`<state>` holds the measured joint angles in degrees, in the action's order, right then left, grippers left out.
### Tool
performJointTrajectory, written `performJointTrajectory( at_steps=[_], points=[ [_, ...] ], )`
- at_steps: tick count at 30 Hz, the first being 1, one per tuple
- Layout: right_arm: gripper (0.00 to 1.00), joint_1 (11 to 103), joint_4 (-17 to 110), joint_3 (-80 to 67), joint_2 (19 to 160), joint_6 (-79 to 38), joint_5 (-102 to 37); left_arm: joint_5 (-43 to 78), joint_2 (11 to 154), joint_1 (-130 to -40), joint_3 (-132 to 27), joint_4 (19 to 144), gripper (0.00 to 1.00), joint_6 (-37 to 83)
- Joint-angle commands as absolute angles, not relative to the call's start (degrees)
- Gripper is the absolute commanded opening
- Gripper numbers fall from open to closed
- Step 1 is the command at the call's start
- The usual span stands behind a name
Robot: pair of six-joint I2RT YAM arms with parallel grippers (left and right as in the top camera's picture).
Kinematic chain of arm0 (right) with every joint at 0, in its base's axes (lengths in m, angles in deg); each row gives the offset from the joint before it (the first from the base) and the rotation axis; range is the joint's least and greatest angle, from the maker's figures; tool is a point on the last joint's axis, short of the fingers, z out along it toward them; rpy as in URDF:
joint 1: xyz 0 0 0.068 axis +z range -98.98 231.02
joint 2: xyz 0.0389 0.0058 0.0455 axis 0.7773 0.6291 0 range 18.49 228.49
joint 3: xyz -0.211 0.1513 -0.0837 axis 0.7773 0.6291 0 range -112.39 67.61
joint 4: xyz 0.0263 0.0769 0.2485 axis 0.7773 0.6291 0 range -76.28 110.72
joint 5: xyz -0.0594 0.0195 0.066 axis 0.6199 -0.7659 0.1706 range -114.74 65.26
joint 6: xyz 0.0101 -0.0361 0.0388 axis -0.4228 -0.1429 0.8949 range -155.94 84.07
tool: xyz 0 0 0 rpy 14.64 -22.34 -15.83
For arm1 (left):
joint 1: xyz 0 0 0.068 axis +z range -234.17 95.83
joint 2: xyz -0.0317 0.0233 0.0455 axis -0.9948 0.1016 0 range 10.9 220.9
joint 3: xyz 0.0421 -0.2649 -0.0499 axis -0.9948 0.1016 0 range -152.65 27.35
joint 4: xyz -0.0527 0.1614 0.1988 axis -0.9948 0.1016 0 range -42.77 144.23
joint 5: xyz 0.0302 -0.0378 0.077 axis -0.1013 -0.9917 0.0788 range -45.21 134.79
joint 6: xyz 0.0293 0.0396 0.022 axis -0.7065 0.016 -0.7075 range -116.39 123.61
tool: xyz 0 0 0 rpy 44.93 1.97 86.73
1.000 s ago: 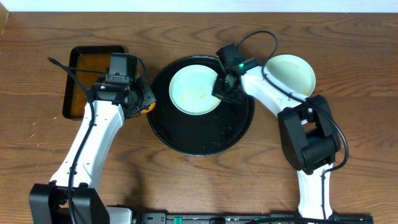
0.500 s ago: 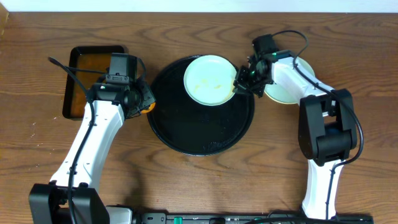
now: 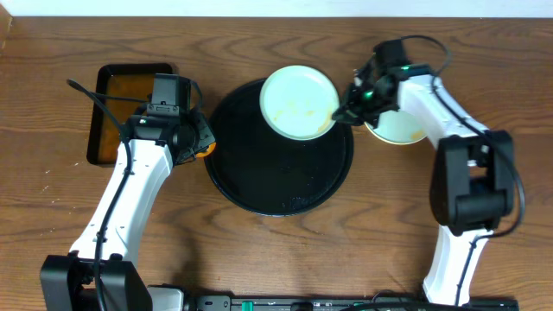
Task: Clean dirty plates on tray and stack at the side
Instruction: 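Carry the green plate right and stack it onto the plate stack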
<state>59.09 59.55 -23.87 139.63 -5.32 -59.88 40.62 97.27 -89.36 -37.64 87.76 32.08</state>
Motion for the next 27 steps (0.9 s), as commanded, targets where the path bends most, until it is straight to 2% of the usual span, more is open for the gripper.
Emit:
performJointTrajectory(
  at_steps=[1,7,16,26,27],
  points=[
    [0.01,54.5,61.8,-23.8,133.4,-8.5,-60.1,41.2,97.4,-89.2,-36.9,88.0,0.08,31.7],
    [0.01,45.3,67.4,-23.8,129.6,-10.4,-56.2,41.2,97.4,-89.2,-36.9,88.0,0.08,31.7],
    [0.02,32.3,66.9,-21.4,129.5,-14.1,-54.1,41.2,97.4,-89.2,-36.9,87.9,0.08,31.7],
    [0.01,32.7,61.6,-16.3,129.5,-12.6,-52.1,41.2,97.4,-89.2,-36.9,87.3,0.08,31.7],
    [0.12,33.2,61.6,-16.0,129.5,-12.7,-52.1,41.2,97.4,-89.2,-36.9,87.3,0.08,31.7]
  ],
)
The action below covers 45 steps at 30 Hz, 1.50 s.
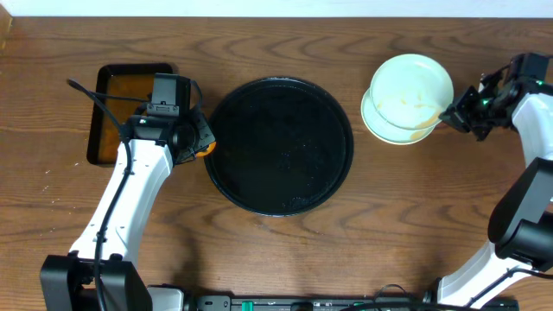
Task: Clean dirty plates on tray and stack at the side
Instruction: 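Carry the green plate right and stack it onto the plate stack, then release the plate and lower the sponge into the water tray with the left gripper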
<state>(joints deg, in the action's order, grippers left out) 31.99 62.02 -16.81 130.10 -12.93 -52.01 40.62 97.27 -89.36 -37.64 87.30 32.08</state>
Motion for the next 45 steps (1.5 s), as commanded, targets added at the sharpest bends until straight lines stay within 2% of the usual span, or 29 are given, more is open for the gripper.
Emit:
performJointTrajectory(
  at_steps=[1,5,12,23,31,34,38,40,43,45],
  points=[
    [0.22,33.7,61.6,-16.0,129.5,-12.9,-52.1,41.2,97.4,-89.2,-36.9,87.3,0.08,31.7],
    [0.62,35.8,62.5,-15.9,129.5,-12.9,-50.0,41.2,97.4,-89.2,-36.9,87.3,0.08,31.7],
    [0.80,42.2,63.1,-15.9,129.5,-18.4,-52.4,43.5,97.4,-89.2,-36.9,84.7,0.08,31.8],
    [0.82,58.2,59.8,-15.9,129.5,-17.6,-49.6,56.1,99.3,-84.9,-36.9,67.8,0.08,30.9],
    [0.81,65.9,57.3,-15.9,129.5,-14.7,-49.6,56.2,107.7,-75.7,-36.9,58.6,0.09,28.7],
    [0.84,68.3,56.7,-15.9,129.5,-14.7,-48.2,55.9,111.3,-72.6,-36.9,58.1,0.17,28.7],
    [0.88,70.5,56.6,-16.0,129.5,-14.7,-45.1,55.3,112.1,-71.3,-36.9,58.2,0.52,28.7],
    [0.89,71.4,56.6,-16.0,129.4,-13.8,-44.4,55.2,111.9,-71.3,-36.9,58.2,0.63,28.7],
    [0.89,72.1,56.8,-16.0,128.9,-13.7,-44.3,53.1,111.1,-71.3,-36.9,58.2,0.73,28.7],
    [0.89,72.2,57.4,-16.0,128.1,-13.7,-44.2,52.0,109.9,-71.3,-36.9,58.3,0.74,28.7]
  ],
)
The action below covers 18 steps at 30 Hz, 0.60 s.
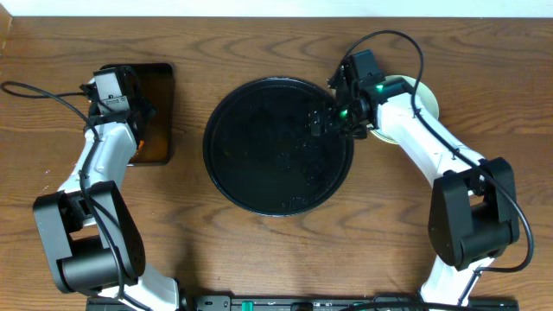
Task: Clean dirty plates on tray and stack at the side
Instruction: 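Release the plate and lower the sponge into the water tray with the left gripper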
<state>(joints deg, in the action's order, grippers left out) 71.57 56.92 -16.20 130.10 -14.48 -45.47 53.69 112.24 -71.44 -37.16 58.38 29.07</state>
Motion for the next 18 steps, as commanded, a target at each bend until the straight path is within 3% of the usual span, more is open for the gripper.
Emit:
performJointTrajectory(
  at_steps=[1,12,18],
  points=[
    [0.89,72.2,58.1,-16.0,127.1,-13.7,-44.2,51.1,108.8,-71.3,-37.0,58.5,0.74,28.7],
    [0.88,73.1,68.1,-16.0,107.1,-16.3,-36.0,31.4,83.2,-71.3,-37.0,74.2,0.76,29.4],
    [0.87,81.9,81.2,-14.5,93.1,-15.8,-19.0,31.3,73.9,-71.3,-36.9,84.7,0.77,29.3]
  ],
)
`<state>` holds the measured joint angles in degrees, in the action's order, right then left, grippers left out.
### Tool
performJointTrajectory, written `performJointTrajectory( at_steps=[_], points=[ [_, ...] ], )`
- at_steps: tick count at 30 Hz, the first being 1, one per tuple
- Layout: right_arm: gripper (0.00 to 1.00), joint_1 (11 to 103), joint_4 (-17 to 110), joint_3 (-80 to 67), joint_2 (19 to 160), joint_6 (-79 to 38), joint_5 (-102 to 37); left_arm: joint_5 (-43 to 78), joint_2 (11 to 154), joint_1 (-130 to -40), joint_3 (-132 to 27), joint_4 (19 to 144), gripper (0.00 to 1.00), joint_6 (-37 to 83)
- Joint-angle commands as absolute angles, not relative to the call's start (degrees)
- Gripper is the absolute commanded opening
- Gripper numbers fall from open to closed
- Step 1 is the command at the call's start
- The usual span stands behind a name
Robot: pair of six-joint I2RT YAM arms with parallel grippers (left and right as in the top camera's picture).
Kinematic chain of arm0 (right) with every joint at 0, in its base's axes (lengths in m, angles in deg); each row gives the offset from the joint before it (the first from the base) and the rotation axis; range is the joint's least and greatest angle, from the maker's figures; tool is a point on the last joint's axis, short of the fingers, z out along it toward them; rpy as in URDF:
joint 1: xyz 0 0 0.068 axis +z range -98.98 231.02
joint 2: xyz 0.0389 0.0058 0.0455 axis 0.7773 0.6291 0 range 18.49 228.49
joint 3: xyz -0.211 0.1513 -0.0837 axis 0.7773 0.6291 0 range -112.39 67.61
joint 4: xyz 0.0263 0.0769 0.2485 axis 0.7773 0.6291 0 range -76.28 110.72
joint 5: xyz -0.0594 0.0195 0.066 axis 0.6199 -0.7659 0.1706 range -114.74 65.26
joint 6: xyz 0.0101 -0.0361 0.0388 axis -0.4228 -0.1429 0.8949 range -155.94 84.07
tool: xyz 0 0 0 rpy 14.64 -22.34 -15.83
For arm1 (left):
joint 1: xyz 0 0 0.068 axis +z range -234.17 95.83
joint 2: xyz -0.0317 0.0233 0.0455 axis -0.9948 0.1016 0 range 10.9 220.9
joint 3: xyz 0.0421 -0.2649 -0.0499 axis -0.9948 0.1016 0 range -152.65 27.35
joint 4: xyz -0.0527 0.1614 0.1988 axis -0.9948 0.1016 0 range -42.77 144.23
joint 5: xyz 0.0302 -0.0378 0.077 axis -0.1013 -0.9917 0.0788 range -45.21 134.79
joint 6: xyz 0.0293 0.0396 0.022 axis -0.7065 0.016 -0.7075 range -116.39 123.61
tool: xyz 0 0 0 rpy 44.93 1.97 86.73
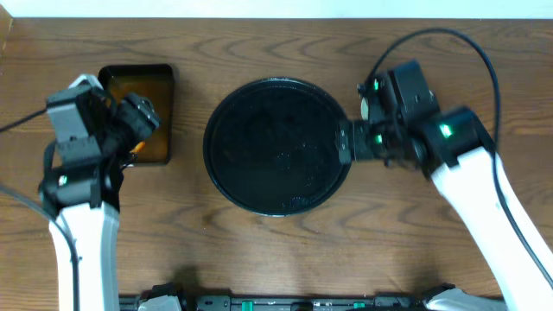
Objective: Clean dirty plates on tray and stack at the side
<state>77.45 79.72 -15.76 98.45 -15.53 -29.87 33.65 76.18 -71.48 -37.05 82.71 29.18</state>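
Observation:
The black round tray [276, 147] lies in the middle of the table with no plate on it. My right gripper [344, 143] hangs over the tray's right rim, and its jaws are too dark to read. The right arm rises high toward the camera and hides the spot where the pale plates were stacked. My left gripper [136, 130] is raised at the left edge of a small brown rectangular tray [154, 86]. A bit of orange shows at its tip, and its jaw state is unclear.
Bare wooden table [276, 259] surrounds the trays. The small brown tray sits at the far left. Both arms' cables loop over the back of the table. A white wall edge runs along the top.
Both arms now stand much higher, closer to the camera. The right gripper has shifted slightly right to the tray's rim and its arm now covers the plate stack. The left gripper has moved down the brown tray's left side.
My right gripper first held a dirty pale plate on the black tray's upper right, with another plate beside the tray. Then that plate lay on the stack at the right. Later the right gripper was back over the empty tray and the left over the brown tray. Now both arms are raised.

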Motion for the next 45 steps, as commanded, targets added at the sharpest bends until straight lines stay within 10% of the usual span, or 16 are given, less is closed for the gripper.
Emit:
performJointTrajectory(
  at_steps=[1,45],
  points=[
    [0.98,83.5,81.7,-13.8,91.2,-15.3,-17.2,31.3,73.3,-71.3,-36.9,85.4,0.77,29.3],
    [0.99,86.9,73.1,3.4,72.7,-15.9,-12.6,31.3,73.4,-71.3,-36.9,87.5,0.83,29.3]
  ],
)
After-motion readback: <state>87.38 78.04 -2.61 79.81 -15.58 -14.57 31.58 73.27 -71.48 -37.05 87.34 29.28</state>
